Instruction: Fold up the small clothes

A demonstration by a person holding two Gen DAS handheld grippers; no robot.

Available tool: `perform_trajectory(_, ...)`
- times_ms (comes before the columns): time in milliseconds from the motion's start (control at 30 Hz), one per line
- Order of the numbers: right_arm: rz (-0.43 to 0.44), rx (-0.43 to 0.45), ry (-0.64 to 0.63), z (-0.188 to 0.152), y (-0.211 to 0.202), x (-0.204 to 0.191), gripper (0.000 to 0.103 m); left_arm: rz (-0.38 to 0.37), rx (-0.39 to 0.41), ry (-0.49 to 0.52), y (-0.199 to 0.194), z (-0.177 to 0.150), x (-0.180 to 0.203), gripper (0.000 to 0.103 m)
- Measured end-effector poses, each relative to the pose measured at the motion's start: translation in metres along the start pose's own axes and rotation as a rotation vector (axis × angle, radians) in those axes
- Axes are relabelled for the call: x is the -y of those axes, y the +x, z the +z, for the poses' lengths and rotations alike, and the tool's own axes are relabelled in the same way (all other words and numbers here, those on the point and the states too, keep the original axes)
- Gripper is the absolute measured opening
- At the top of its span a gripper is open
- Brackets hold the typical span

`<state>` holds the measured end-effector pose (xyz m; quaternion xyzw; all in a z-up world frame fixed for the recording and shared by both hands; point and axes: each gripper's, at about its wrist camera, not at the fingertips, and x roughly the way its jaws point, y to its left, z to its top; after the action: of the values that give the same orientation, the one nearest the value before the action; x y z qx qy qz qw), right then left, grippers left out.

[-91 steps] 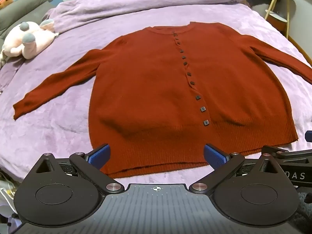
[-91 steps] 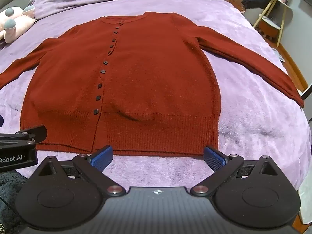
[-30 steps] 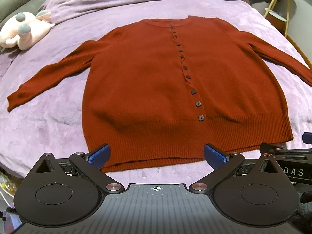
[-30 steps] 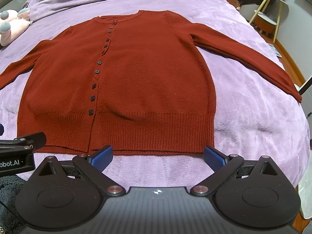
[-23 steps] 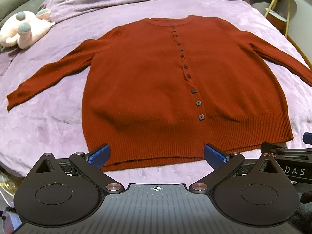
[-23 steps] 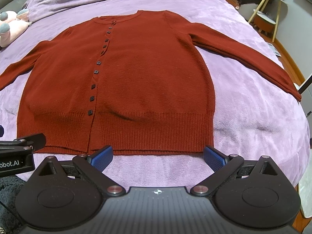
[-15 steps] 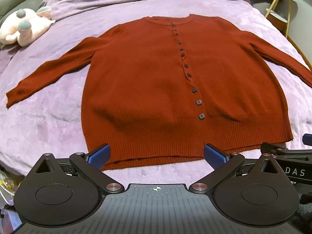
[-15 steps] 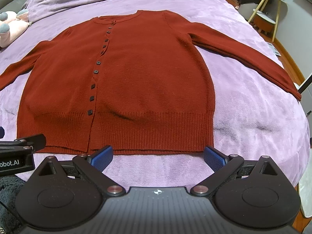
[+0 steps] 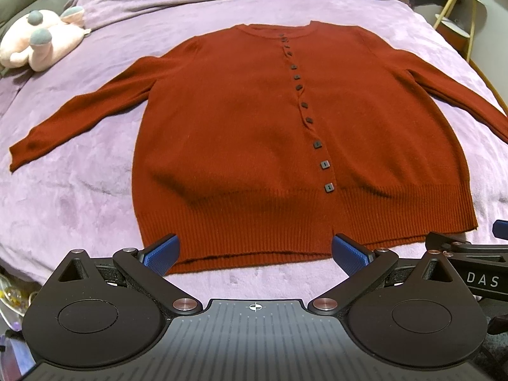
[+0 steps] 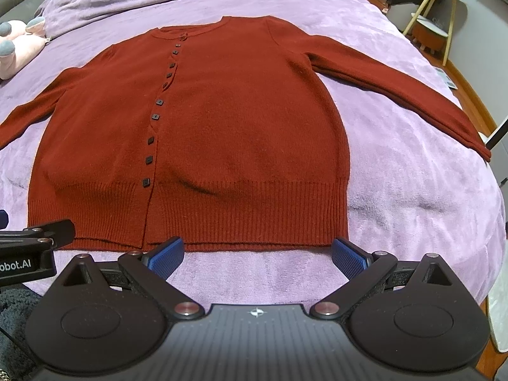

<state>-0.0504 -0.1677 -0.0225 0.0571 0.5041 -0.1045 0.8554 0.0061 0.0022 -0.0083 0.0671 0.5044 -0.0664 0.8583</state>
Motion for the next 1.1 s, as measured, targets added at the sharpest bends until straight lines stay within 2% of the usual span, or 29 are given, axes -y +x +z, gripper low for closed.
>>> perform_trajectory(933,0.041,-0.003,0.036,-0.0006,0.0015,0.0053,0.099,-0.019,-0.007,-0.048,0.0023,0.0,-0.0053,0.103)
perform_trajectory(1100,0.077,-0.005,0.058,-0.0004,0.0023,0.0075,0.099,-0.023,-0.012,-0.059,0.0037,-0.0004,-0.0063,0.103)
